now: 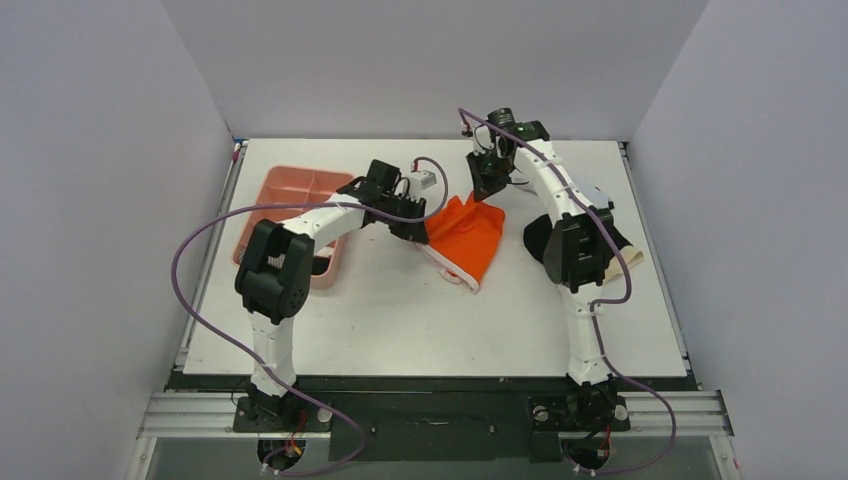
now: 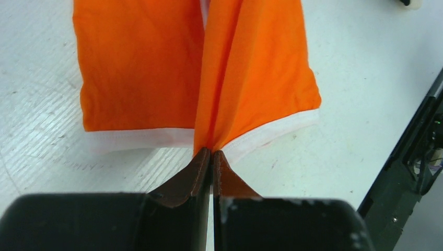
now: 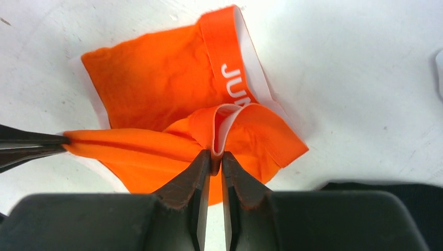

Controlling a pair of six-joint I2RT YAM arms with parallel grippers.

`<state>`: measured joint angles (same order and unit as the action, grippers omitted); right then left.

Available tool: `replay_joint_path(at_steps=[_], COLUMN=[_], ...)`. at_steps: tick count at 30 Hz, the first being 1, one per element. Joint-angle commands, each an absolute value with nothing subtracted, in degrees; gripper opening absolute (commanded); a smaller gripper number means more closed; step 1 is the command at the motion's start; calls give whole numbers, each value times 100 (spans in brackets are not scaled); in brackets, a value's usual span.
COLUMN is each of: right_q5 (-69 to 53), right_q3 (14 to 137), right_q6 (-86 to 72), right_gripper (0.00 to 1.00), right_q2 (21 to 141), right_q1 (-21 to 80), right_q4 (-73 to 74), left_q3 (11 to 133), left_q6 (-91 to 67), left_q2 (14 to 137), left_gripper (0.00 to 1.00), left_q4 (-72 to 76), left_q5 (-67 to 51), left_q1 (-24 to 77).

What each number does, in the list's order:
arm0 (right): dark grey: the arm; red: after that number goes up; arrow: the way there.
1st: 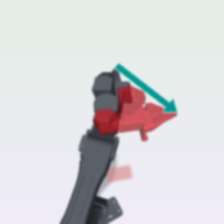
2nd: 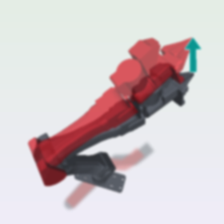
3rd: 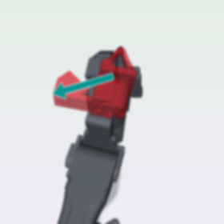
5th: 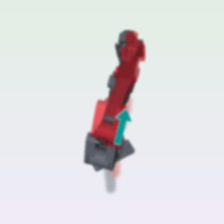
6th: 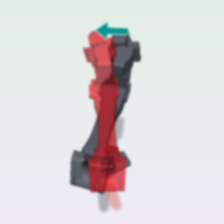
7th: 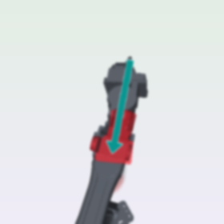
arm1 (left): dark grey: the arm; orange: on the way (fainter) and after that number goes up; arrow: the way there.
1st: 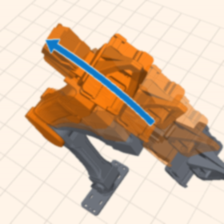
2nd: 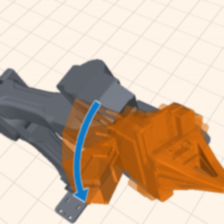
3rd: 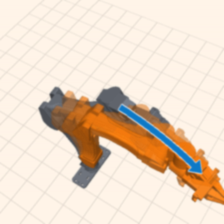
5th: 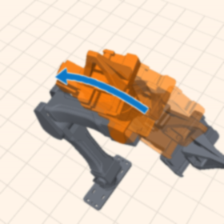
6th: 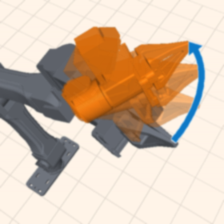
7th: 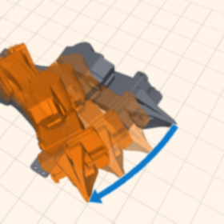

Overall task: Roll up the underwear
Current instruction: Fold the underwear at the center of the board.

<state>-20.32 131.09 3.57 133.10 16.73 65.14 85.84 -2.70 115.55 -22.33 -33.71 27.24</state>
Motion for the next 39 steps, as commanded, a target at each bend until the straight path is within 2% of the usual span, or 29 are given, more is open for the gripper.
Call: replay_joint_path(at_steps=[1,10,14,20,24,36,39], right_q5=[-1791,-1774,-1951,-2108,-1923,-2037,-2031], right_q3=[13520,13614,13574,13088,13065,13245,12822], right_q6=[77,-233,-243,299,624,298,197], right_gripper=[13,25,34,44,45,46,46], right_q2=[13429,13638,13656,13384,13371,13756,13603], right_q1=[1850,1980,1906,1803,1915,2143,2203], right_q4=[5988,5390,5183,5014,4908,4445,4400], left_q3=[8356,8117,8192,8216,8247,8178,8103], left_q6=[-284,-527,-615,-611,-591,-555,-569], left_q2=[11492,11498,11577,11622,11640,11591,11513], left_gripper=[0,0,0,0,0,0,0], left_q4=[-1810,-1422,-1381,-1422,-1502,-1494,-1483], left_q5=[-2951,-2395,-2362,-2354,-2351,-2490,-2512], left_q1=[2601,2464,2461,2461,2461,2461,2462])
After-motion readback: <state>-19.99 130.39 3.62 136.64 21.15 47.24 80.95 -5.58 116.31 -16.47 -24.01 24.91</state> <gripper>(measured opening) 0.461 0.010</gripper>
